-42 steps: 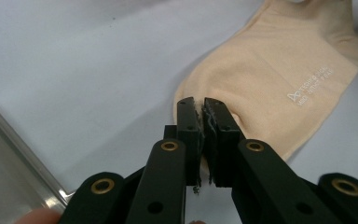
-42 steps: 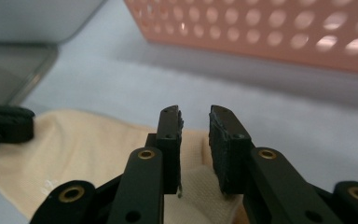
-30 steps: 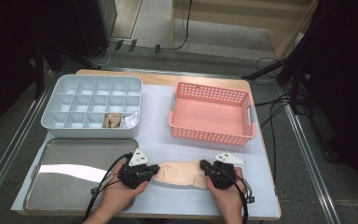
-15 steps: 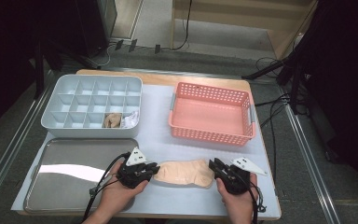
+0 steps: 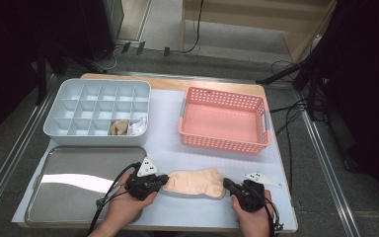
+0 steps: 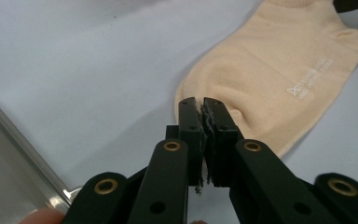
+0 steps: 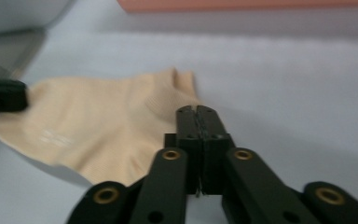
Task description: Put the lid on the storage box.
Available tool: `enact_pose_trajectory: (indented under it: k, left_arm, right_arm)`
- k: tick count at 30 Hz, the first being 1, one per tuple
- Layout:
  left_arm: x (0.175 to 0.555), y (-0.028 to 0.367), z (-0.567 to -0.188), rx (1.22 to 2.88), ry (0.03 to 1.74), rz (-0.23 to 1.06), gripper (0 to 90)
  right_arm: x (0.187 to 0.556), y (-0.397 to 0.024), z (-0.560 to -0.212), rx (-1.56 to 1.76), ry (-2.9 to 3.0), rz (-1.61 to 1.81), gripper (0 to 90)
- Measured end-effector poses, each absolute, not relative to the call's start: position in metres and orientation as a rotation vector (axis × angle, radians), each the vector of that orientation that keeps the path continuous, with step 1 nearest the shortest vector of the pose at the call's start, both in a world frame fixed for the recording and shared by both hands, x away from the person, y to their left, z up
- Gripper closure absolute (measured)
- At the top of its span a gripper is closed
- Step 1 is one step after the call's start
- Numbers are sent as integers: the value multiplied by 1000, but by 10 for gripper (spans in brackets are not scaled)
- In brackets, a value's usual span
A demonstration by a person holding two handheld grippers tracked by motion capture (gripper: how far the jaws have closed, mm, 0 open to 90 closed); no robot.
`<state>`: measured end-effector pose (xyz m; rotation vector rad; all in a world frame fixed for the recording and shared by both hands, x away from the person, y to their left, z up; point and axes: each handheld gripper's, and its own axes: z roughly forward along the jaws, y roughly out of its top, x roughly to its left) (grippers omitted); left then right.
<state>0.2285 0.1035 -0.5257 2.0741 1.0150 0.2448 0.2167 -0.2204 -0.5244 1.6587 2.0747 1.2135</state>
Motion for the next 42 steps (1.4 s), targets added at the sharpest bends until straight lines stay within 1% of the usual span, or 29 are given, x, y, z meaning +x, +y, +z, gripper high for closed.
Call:
enact_pose_trajectory:
  k: [3, 5, 8, 10, 12, 13, 14, 16, 17, 19, 23, 25, 27, 28, 29, 30, 32, 35, 36, 38, 39, 42]
  left_arm:
    - [228, 103, -525, 2075, 1013, 250, 875]
    - [228, 104, -525, 2067, 1008, 245, 857]
    - [228, 104, -524, 2053, 1007, 242, 843]
    - [228, 103, -524, 2052, 1005, 241, 851]
    - [228, 103, -525, 2060, 1002, 244, 866]
    - [228, 103, -524, 2059, 1001, 242, 868]
    - [228, 103, -524, 2057, 1000, 245, 872]
    - [228, 103, -524, 2055, 1002, 244, 875]
    - [229, 103, -525, 2052, 1000, 240, 877]
    - [229, 103, -525, 2053, 999, 240, 878]
    - [230, 101, -527, 2056, 1000, 233, 877]
    - [229, 101, -527, 2056, 1001, 234, 872]
    - [230, 102, -526, 2051, 1005, 230, 859]
    - [230, 103, -525, 2051, 1007, 223, 844]
    - [230, 104, -525, 2049, 1007, 217, 821]
    - [230, 104, -525, 2043, 1006, 209, 800]
    - [229, 104, -524, 2043, 1011, 210, 792]
    - [229, 103, -525, 2050, 1015, 207, 821]
    - [229, 103, -525, 2050, 1020, 208, 835]
    - [230, 103, -526, 2051, 1028, 209, 864]
    - [230, 103, -526, 2050, 1031, 207, 872]
    - [229, 101, -525, 2048, 1042, 207, 882]
  right_arm:
    - [216, -222, -526, 1669, 2078, 1178, 900]
    - [213, -223, -521, 1640, 2038, 1197, 889]
    - [210, -224, -514, 1583, 1976, 1342, 768]
    - [212, -221, -513, 1566, 1943, 1337, 680]
    - [217, -218, -519, 1586, 1988, 1366, 650]
    - [217, -217, -520, 1585, 1998, 1374, 667]
    - [217, -215, -521, 1583, 2009, 1377, 709]
    - [215, -212, -520, 1561, 2027, 1351, 832]
    - [214, -212, -520, 1563, 2024, 1335, 861]
    - [213, -214, -519, 1586, 2019, 1311, 875]
    - [213, -219, -523, 1622, 2028, 1244, 873]
    - [214, -219, -525, 1624, 2030, 1244, 832]
    - [214, -220, -524, 1617, 1988, 1284, 672]
    - [214, -221, -524, 1618, 1969, 1290, 607]
    - [214, -221, -524, 1622, 1962, 1294, 565]
    - [215, -221, -525, 1634, 1970, 1298, 545]
    - [216, -220, -528, 1640, 2005, 1315, 564]
    - [216, -216, -531, 1632, 2049, 1284, 655]
    - [216, -214, -532, 1615, 2052, 1278, 716]
    - [215, -214, -531, 1618, 2066, 1258, 810]
    - [215, -215, -531, 1633, 2062, 1258, 832]
    - [215, -218, -528, 1655, 2050, 1271, 846]
